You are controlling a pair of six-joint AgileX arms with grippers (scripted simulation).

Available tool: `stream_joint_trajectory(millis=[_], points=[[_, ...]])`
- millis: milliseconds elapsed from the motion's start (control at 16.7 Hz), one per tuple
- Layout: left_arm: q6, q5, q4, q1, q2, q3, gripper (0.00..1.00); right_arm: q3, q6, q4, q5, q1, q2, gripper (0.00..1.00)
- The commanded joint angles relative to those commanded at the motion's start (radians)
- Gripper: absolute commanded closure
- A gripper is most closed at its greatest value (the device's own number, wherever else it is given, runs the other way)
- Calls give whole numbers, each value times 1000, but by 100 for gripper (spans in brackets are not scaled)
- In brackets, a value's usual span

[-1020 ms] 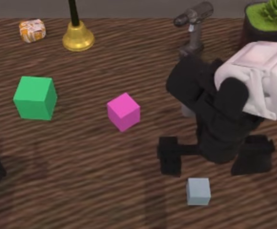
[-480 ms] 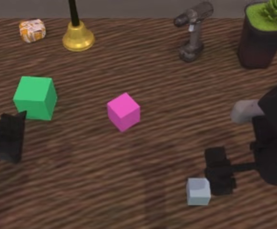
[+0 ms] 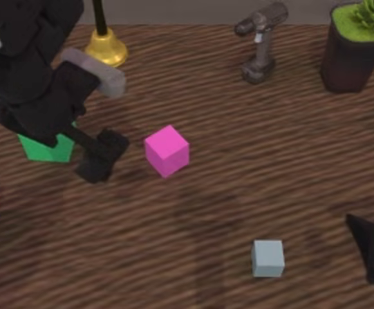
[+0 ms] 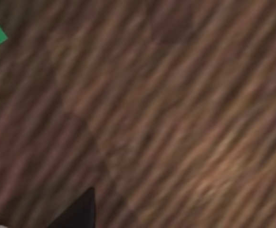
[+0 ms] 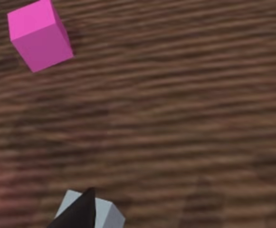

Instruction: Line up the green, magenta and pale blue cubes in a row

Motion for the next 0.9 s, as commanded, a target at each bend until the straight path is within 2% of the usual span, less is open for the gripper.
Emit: stream_joint_trajectory(millis=[240, 540, 720, 900], points=[[54, -16, -185, -64, 402, 365, 0, -182, -121, 165, 2, -173, -246, 0], [106, -61, -266, -116, 702, 741, 0, -312, -231, 327, 9, -371, -452, 0], [124, -85, -262, -131, 773, 861, 0, -346, -262, 380, 12, -443, -521, 0], [129, -92, -257, -135, 787, 890, 0, -353, -270, 394, 13, -463, -536, 0]])
